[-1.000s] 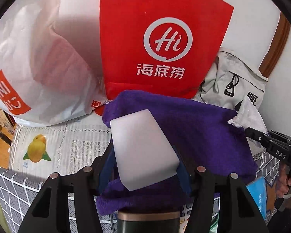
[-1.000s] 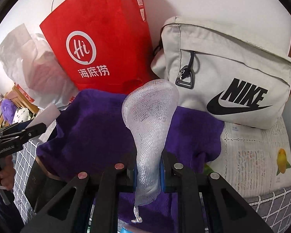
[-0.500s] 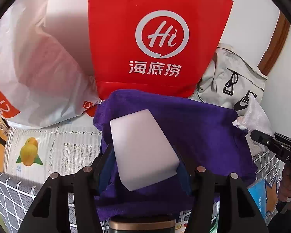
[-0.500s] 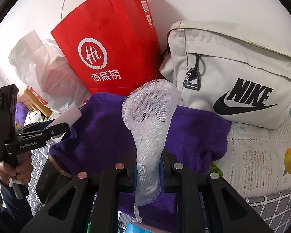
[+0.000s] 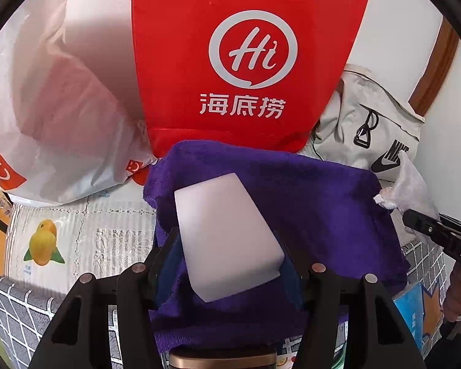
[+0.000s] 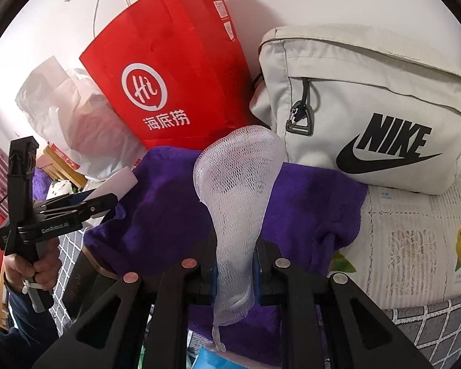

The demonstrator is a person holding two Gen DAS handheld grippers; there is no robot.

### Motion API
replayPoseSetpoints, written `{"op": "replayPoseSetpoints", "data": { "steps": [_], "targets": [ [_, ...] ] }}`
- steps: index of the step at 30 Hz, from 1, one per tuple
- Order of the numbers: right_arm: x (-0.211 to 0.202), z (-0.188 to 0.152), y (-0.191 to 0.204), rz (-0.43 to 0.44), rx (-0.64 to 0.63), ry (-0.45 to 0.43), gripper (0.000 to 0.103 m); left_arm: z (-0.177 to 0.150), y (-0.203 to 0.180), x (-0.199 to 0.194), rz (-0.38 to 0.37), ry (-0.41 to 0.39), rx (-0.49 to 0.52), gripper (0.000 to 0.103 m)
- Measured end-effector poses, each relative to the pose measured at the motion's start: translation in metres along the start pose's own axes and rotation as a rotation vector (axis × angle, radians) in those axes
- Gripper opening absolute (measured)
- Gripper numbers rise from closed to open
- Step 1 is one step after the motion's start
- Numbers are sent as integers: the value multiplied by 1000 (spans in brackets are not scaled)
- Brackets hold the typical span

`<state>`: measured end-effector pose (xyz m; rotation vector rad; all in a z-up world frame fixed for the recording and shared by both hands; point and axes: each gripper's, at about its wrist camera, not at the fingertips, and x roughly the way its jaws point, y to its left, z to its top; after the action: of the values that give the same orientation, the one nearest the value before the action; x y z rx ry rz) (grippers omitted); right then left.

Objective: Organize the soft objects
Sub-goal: 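Lower the sponge and mesh bag onto the purple towel and open both tools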

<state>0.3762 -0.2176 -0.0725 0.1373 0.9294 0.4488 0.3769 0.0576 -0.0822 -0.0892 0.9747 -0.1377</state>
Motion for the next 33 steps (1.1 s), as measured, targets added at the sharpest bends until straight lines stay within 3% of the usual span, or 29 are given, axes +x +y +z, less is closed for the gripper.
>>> {"op": "replayPoseSetpoints", "data": {
  "steps": [10,21,26,33],
  "targets": [
    [-34,-35,32,49,-59,6,18,-13,-9,-20,0,-5,5,57],
    [-39,-108,67,76,-138,132,18,-27,-20,-51,-4,-38,29,57],
    [-34,-117,67,45,-159,155,18,-28,-20,-56,2,-38,28,57],
    [-35,-120,59,76,-135,153,28,-29,-18,-56,5,-33,27,57]
  ]
}}
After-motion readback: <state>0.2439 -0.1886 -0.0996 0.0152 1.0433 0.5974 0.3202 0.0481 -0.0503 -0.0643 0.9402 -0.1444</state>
